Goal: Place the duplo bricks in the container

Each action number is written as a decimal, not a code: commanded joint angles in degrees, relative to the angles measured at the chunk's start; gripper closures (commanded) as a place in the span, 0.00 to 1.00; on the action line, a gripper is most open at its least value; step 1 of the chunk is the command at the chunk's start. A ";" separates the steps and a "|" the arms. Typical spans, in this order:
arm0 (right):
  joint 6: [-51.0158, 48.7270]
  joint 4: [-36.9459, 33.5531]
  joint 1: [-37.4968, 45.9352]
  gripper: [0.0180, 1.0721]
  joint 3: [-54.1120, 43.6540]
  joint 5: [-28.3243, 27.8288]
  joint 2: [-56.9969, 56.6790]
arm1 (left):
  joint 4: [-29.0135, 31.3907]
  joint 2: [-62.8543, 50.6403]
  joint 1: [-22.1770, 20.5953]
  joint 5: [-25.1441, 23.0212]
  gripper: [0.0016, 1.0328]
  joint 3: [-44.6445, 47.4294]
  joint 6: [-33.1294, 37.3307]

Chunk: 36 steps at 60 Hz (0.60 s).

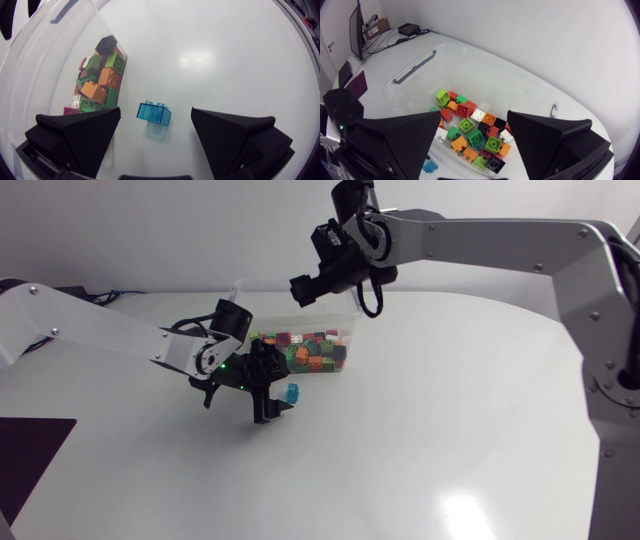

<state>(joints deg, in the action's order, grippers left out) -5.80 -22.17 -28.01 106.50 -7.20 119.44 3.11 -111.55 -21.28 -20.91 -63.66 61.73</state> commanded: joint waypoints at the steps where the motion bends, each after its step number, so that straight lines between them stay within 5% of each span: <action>1: -0.17 1.87 0.15 0.05 -6.04 -0.80 -5.79 | 1.63 -2.71 0.45 -0.28 0.05 -2.61 2.95; 25: -0.88 7.14 0.24 0.05 -26.08 -3.17 -19.86 | 10.77 -8.69 0.36 -2.65 0.07 -10.26 6.38; 36: -1.40 8.55 0.59 0.05 -32.58 -3.78 -23.99 | 14.55 -10.36 0.36 -3.00 0.17 -12.72 7.26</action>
<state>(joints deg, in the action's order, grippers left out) -6.24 -14.55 -27.99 76.77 -10.55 97.71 15.88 -119.79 -21.12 -23.35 -74.63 66.63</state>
